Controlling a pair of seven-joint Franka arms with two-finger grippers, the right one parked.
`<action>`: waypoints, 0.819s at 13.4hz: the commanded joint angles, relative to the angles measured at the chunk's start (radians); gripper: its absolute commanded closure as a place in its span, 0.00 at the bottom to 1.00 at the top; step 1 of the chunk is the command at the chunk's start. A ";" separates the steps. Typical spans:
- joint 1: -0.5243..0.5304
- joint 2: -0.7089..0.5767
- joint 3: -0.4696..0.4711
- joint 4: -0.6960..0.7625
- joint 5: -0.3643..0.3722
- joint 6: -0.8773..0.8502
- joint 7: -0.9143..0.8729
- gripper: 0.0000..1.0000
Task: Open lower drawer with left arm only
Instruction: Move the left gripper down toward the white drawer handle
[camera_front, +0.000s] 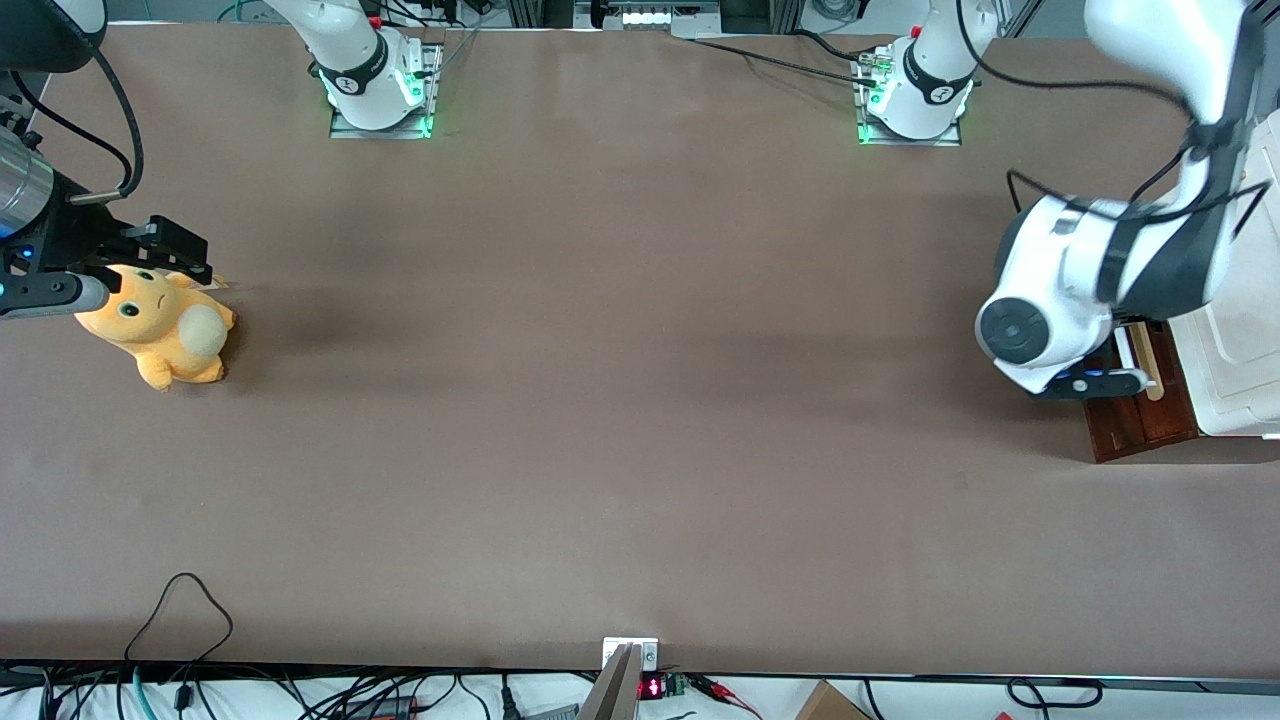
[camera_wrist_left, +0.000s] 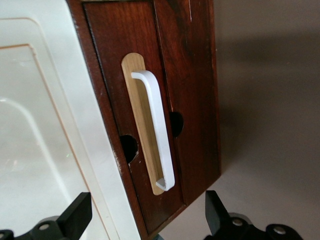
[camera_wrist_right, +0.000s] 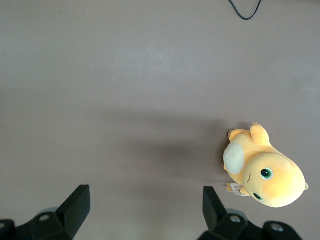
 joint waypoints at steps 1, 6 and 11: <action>-0.018 0.045 -0.004 -0.025 0.091 -0.027 -0.069 0.00; -0.027 0.108 -0.004 -0.065 0.206 -0.087 -0.126 0.00; -0.030 0.149 -0.020 -0.103 0.289 -0.134 -0.182 0.00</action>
